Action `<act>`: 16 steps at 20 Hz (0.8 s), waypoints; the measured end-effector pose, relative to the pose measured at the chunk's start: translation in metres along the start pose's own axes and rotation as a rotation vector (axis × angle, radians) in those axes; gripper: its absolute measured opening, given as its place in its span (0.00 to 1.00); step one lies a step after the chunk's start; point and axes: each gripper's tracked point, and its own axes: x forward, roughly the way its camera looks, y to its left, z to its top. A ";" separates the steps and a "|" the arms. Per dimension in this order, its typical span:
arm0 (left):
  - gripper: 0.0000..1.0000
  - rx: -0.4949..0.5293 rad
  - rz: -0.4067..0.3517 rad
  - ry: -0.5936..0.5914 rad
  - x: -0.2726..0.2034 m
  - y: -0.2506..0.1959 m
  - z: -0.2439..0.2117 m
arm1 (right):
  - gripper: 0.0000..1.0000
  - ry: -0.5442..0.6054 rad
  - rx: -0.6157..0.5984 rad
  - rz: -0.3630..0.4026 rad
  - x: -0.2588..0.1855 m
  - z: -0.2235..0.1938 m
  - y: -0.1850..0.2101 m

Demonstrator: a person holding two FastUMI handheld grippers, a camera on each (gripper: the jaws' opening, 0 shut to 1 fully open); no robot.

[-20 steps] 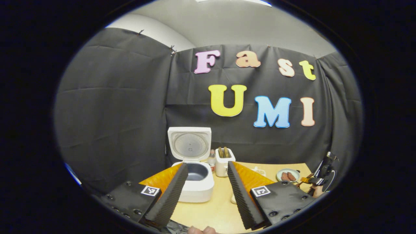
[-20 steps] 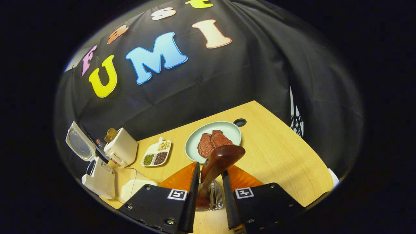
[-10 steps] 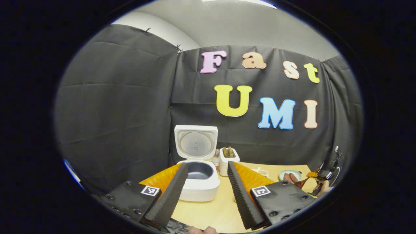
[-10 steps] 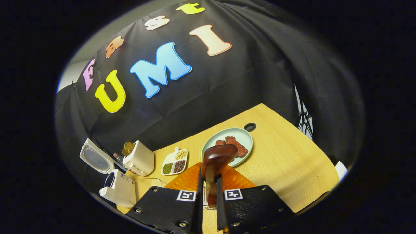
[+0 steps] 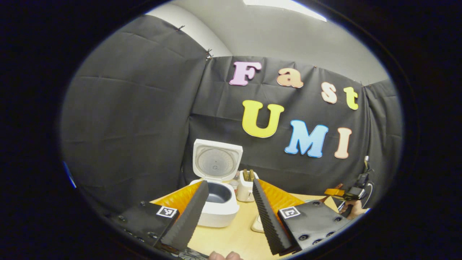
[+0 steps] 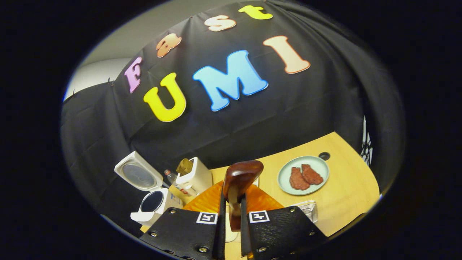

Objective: Close the left gripper, press the button to open the rice cooker; take a wooden spoon from the chopstick holder with the right hand, scoop a spoonful of rice and pour it into the rice cooker, then put the wooden spoon back into the chopstick holder.

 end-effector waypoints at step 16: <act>0.88 -0.065 -0.039 0.008 0.029 0.056 -0.011 | 0.17 0.234 -0.249 -0.106 0.100 -0.127 0.043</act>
